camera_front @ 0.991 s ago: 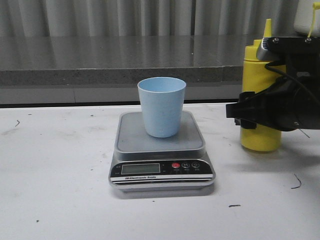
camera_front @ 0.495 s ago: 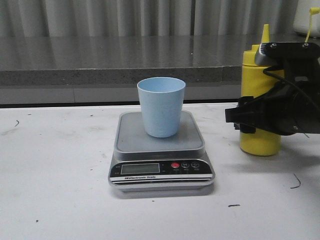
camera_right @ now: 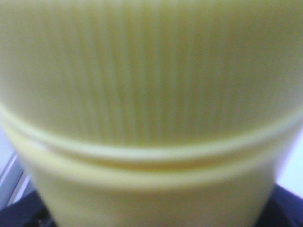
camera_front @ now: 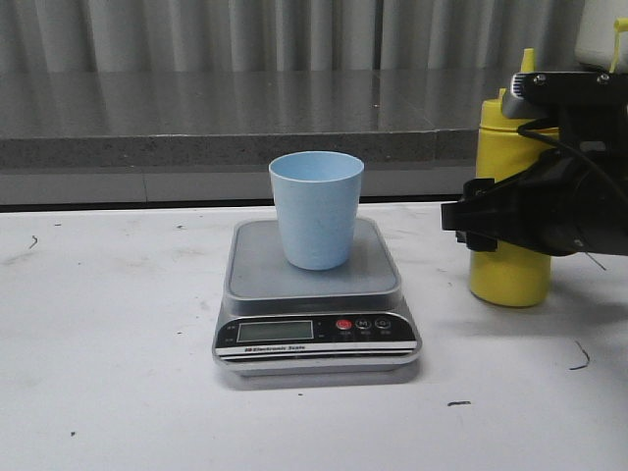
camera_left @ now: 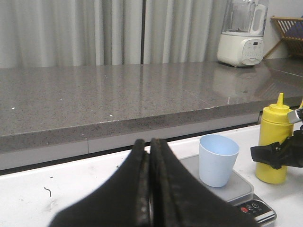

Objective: Pour seasoning into cup on scale with both arms

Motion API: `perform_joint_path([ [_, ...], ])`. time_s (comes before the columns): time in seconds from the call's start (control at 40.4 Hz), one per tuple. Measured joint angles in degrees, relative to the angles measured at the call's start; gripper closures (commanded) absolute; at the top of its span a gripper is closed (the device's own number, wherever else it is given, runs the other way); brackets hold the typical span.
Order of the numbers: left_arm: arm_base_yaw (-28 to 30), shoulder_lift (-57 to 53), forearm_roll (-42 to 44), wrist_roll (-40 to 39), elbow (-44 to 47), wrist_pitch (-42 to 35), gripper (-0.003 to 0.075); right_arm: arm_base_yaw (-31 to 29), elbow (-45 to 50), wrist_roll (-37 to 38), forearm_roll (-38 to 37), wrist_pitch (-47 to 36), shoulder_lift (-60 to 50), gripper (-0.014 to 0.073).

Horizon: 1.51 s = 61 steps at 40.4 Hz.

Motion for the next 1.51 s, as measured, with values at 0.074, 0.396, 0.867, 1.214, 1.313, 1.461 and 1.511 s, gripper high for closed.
perform_joint_path([
  [0.074,0.0,0.0,0.0,0.0,0.0,0.0,0.074,0.14,1.44,0.0,0.0,-1.91,0.0,0.0029],
  [0.396,0.0,0.0,0.0,0.0,0.0,0.0,0.074,0.6,11.92,0.53,-4.02,-13.85,-0.56,0.0029],
  [0.867,0.0,0.0,0.0,0.0,0.0,0.0,0.074,0.6,22.5,6.44,-7.22,-15.64,-4.05,0.0582],
  [1.214,0.0,0.0,0.0,0.0,0.0,0.0,0.074,0.6,29.52,6.18,-6.55,-14.68,-18.0,0.0655],
  [1.313,0.0,0.0,0.0,0.0,0.0,0.0,0.074,0.6,29.65,5.91,-6.18,-9.49,-24.19,0.0655],
  [1.461,0.0,0.0,0.0,0.0,0.0,0.0,0.074,0.6,29.43,1.82,-3.72,3.25,-35.43,0.0655],
  [1.511,0.0,0.0,0.0,0.0,0.0,0.0,0.074,0.6,28.54,0.12,-1.99,8.56,-39.45,0.0655],
])
